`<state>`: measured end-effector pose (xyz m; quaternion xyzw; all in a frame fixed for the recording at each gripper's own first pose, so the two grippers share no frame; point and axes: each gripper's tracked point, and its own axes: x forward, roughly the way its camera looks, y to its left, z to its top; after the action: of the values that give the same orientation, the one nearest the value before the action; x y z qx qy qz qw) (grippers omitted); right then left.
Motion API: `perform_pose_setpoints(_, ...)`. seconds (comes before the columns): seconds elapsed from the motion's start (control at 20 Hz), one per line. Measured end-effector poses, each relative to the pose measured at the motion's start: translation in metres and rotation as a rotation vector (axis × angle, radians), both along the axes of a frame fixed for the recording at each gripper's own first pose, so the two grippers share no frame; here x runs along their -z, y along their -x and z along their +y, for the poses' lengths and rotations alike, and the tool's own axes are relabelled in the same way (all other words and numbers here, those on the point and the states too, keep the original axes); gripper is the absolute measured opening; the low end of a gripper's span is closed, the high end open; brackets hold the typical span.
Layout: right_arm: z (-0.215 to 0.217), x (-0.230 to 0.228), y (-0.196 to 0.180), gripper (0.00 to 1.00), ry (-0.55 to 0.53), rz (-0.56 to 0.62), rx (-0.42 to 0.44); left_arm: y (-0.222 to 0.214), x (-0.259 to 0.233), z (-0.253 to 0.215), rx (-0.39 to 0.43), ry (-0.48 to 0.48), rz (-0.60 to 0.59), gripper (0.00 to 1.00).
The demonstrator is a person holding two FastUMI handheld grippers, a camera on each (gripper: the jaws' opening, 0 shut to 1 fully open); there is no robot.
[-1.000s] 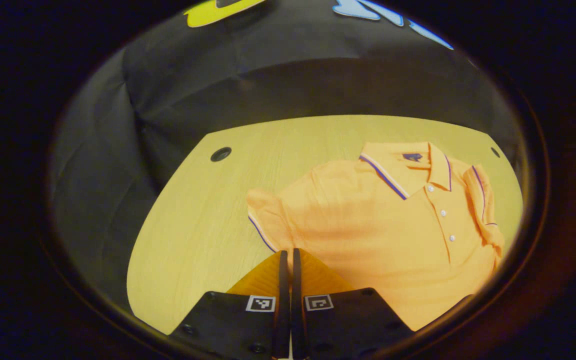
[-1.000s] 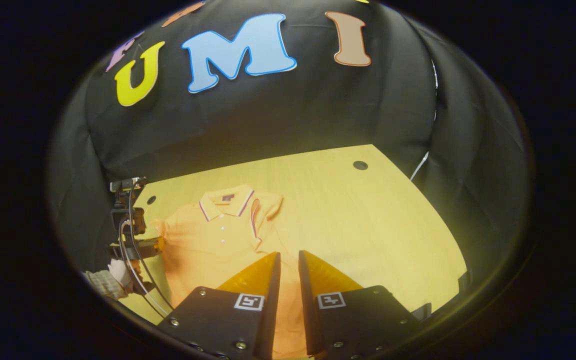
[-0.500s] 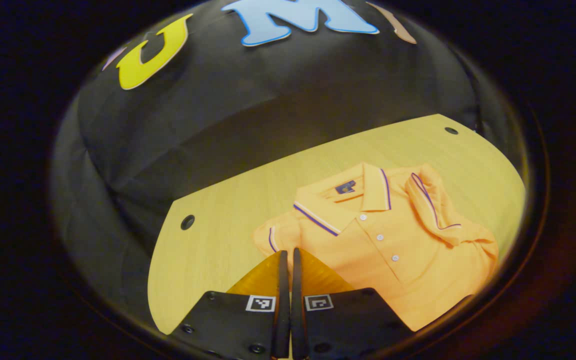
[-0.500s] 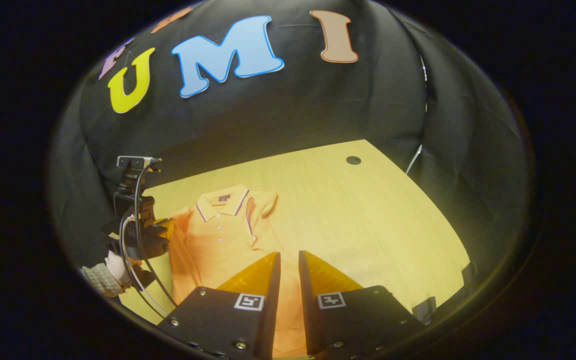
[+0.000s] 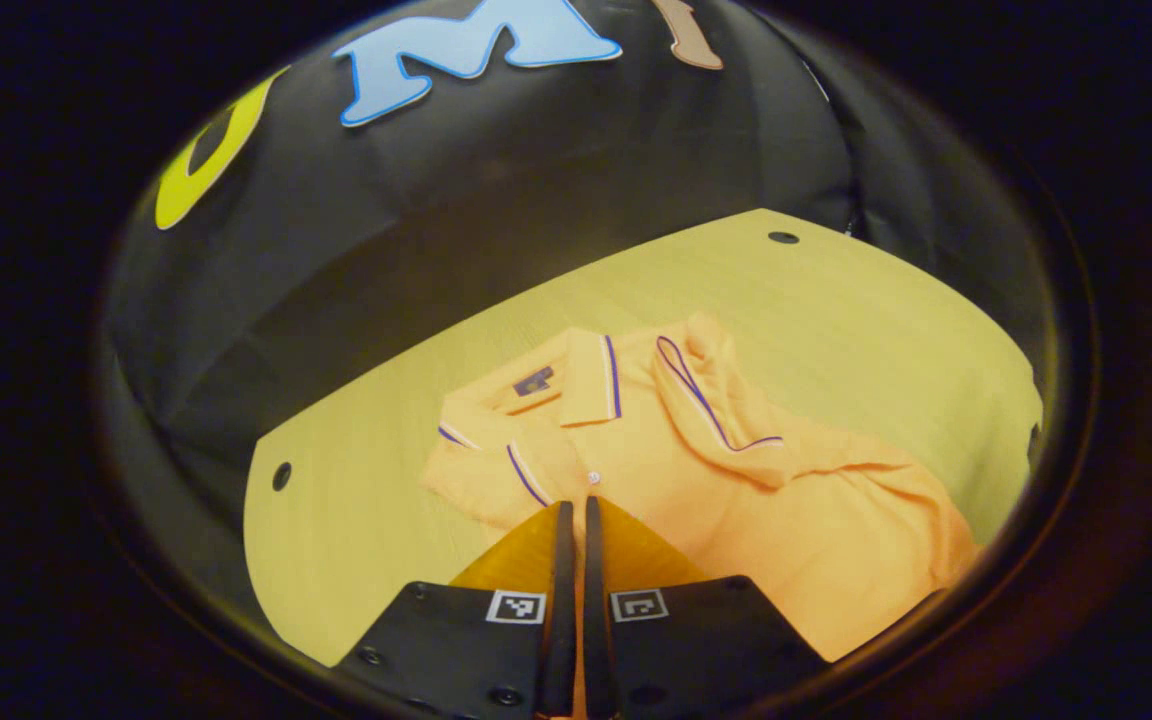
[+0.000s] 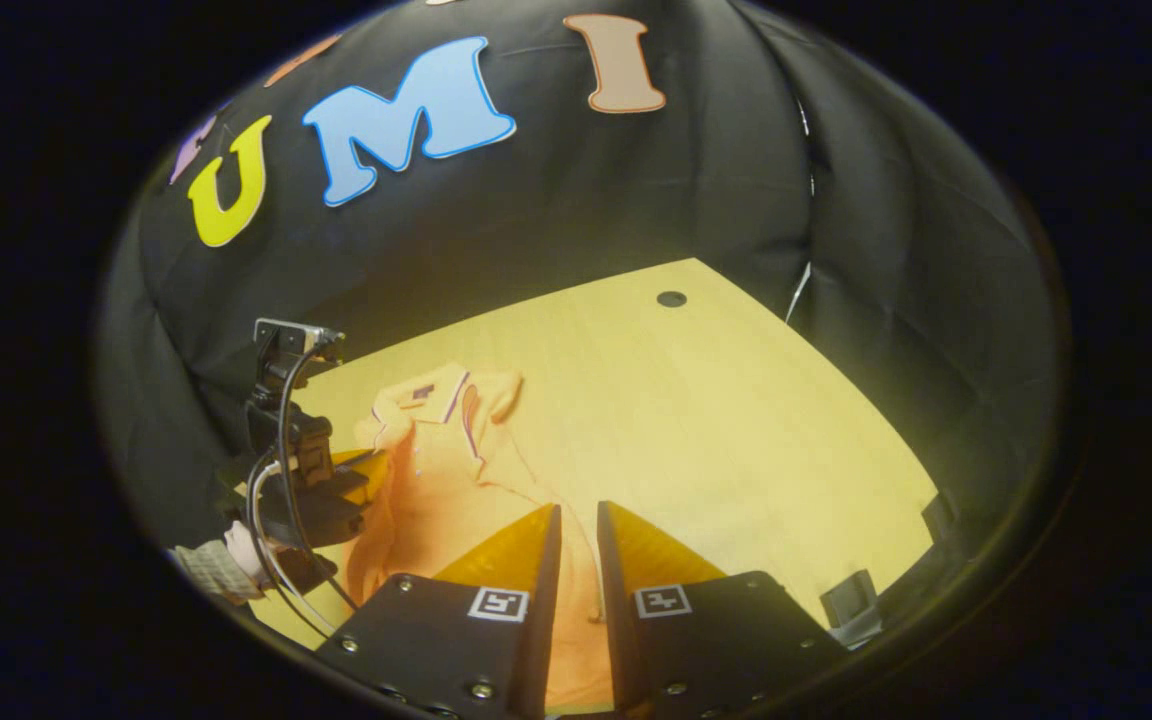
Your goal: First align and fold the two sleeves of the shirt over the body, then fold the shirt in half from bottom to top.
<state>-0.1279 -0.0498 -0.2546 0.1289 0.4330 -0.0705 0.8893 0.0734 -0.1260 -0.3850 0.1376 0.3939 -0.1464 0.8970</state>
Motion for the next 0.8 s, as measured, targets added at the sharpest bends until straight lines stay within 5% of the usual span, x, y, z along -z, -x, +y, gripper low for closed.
perform_pose_setpoints(0.1, -0.002, 0.001, 0.002, 0.24, -0.003, 0.002, 0.001, 0.006, 0.001, -0.004, -0.005, 0.036, 0.019, 0.21)
perform_pose_setpoints(0.15, -0.003, 0.002, 0.003, 0.24, -0.004, 0.002, 0.001, 0.012, -0.001, -0.004, -0.008, 0.046, 0.031, 0.43)
perform_pose_setpoints(0.25, -0.004, 0.004, 0.005, 0.24, -0.008, 0.003, -0.004, 0.018, -0.006, 0.001, -0.032, 0.059, 0.032, 0.69)
perform_pose_setpoints(0.3, -0.003, 0.004, 0.006, 0.24, -0.011, 0.003, -0.009, 0.021, -0.010, 0.005, -0.047, 0.065, 0.028, 0.60)
perform_pose_setpoints(0.65, 0.011, 0.019, 0.014, 0.24, -0.041, 0.038, -0.109, 0.066, -0.050, 0.032, -0.141, 0.153, 0.023, 0.62)
perform_pose_setpoints(0.8, 0.018, 0.025, 0.022, 0.33, -0.057, 0.070, -0.163, 0.090, -0.064, 0.045, -0.189, 0.179, 0.024, 0.56)
